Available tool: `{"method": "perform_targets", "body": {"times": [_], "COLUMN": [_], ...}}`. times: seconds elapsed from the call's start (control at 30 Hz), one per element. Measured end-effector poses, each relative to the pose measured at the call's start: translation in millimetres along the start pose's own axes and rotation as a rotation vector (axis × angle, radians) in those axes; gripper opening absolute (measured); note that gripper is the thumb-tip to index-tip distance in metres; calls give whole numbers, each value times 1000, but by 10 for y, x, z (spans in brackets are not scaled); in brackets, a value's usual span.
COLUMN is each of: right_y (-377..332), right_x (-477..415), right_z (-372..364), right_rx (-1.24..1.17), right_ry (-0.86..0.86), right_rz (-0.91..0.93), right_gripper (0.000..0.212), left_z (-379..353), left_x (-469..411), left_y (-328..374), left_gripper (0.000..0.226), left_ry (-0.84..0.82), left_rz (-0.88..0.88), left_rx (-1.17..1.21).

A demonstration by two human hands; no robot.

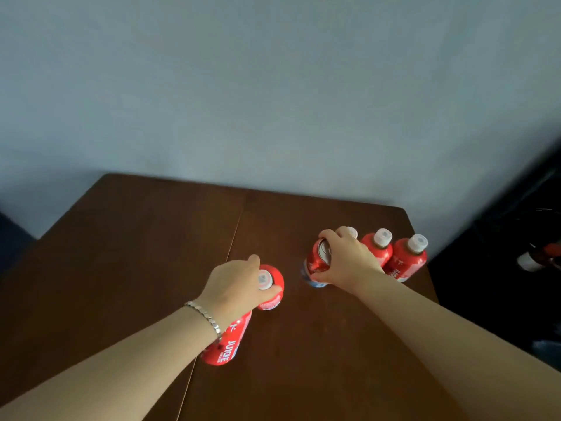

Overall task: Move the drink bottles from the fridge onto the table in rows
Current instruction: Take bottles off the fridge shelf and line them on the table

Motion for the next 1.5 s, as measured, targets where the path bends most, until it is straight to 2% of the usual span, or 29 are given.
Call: {"method": "perform_targets", "body": {"times": [0.2,0.33,0.47,0.53,0.67,0.77,0.83,0.93,0.97,1.03,1.13,1.2,1.27,1.33,1.37,1.43,1.5], "right_y": [-91,-62,-25,-12,-49,-162,-273,-496,-569,-667,-676,-644,-631,-655,-680,-731,-760], "right_x": [-713,-846,-840,-747,-424,-203,-92,3,14,28,53,59,34,-16,-49,-114,-163], "right_z": [-259,-526,-638,-647,-683,-793,-906,-1062,-1103,-1166,-1237,-1280,-1305,-1313,-1320,-1341,-1357], "right_rx": [203,273,259,208,39,-28,-123,-345,-393,-442,-435,-465,-547,-597,-610,-660,-727], "right_ry": [-67,-65,-32,4,190,156,53,-174,-203,-167,-79,-45,-17,2,5,8,23], "right_rz": [4,-40,-38,-1,12,16,38,34,21,-36,-141,-223,-333,-418,-436,-447,-439], "right_gripper": [76,73,101,104,73,62,66,90,94,95,85,81,82,84,86,88,87], "left_z": [-236,-332,-373,-380,-394,-368,-368,-388,-393,-384,-322,-258,-251,-336,-392,-477,-528], "left_x": [-600,-850,-1026,-1100,-1176,-1024,-829,-551,-482,-398,-361,-436,-587,-761,-838,-952,-1027], "left_y": [-126,-111,-70,-27,13,-38,-90,-102,-70,21,140,110,-14,-89,-87,-29,14], "left_gripper": [60,53,44,45,46,56,57,45,43,42,41,32,37,57,60,57,52], "left_ry": [-80,-83,-64,-77,-71,-26,28,109,111,79,0,124,206,11,-91,-202,-227], "left_rz": [-19,-20,6,1,-28,-25,-4,-28,-52,-75,-87,-78,113,366,428,413,355], "left_rx": [-54,-60,34,50,46,104,186,284,317,406,543,615,760,930,991,1030,963]}}
Point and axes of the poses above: each hand's wrist, its own x-axis away from the middle knuckle, its own z-axis out of the back of the hand, y = z × x, the point moved 2 cm from there along -x, towards the middle knuckle, and after that the axes turned 14 degrees about x, right-handed, at the moved point
